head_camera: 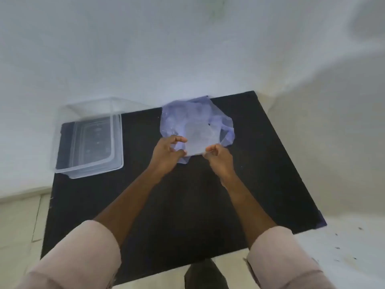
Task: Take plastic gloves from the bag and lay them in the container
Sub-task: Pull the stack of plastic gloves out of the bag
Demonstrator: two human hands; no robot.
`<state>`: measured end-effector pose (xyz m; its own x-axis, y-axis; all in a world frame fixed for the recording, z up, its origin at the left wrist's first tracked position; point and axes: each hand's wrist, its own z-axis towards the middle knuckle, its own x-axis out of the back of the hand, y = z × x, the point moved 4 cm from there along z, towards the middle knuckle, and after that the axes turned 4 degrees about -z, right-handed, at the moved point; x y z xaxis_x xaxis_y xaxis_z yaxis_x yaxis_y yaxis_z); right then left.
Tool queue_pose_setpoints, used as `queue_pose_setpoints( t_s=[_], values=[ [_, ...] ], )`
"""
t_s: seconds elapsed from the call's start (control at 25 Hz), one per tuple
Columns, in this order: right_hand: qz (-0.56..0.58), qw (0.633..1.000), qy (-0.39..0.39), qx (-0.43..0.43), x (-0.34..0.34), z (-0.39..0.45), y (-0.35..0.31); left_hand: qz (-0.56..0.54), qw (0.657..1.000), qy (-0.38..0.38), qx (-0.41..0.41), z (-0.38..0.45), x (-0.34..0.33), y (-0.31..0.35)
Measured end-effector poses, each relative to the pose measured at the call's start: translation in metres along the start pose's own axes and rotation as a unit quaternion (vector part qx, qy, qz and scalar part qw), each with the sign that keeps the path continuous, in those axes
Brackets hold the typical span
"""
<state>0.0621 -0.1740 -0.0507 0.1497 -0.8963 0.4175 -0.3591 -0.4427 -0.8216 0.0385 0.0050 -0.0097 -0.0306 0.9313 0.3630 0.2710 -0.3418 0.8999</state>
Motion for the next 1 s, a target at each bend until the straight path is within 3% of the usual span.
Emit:
queue_pose_setpoints(
  t_s=[0.08, 0.2, 0.4, 0.52, 0.6, 0.68, 0.72, 0.8, 0.84, 1.0],
  values=[
    [-0.082, 0.994, 0.068, -0.035, 0.01, 0.035, 0.003, 0.156, 0.986, 0.051, -0.015, 0.025, -0.011, -0.001],
    [-0.146, 0.982, 0.099, -0.067, 0.013, 0.076, 0.006, 0.294, 0.954, 0.045, 0.022, 0.046, -0.027, -0.005],
    [-0.168, 0.97, 0.103, -0.146, 0.01, 0.108, 0.009, 0.337, 0.941, 0.027, 0.032, 0.088, -0.038, -0.015],
    [-0.197, 0.968, 0.102, -0.12, 0.007, 0.117, 0.003, 0.337, 0.94, 0.023, 0.043, 0.108, -0.036, -0.019],
    [-0.133, 0.984, 0.103, -0.053, 0.003, 0.121, -0.004, 0.342, 0.939, 0.018, 0.043, 0.116, -0.035, -0.02],
    [0.084, 0.991, 0.092, -0.05, -0.008, 0.122, 0.001, 0.331, 0.943, 0.021, 0.042, 0.121, -0.034, -0.022],
    [0.25, 0.961, 0.065, -0.095, -0.017, 0.118, 0.003, 0.319, 0.946, 0.022, 0.042, 0.122, -0.035, -0.023],
    [0.498, 0.846, -0.007, -0.191, -0.045, 0.105, 0.01, 0.295, 0.955, 0.016, 0.034, 0.123, -0.036, -0.024],
    [0.524, 0.825, -0.013, -0.212, -0.056, 0.098, 0.01, 0.289, 0.957, 0.012, 0.028, 0.124, -0.036, -0.025],
    [0.386, 0.886, 0.102, -0.236, -0.067, 0.1, 0.01, 0.278, 0.961, 0.007, 0.016, 0.124, -0.033, -0.029]
  ],
)
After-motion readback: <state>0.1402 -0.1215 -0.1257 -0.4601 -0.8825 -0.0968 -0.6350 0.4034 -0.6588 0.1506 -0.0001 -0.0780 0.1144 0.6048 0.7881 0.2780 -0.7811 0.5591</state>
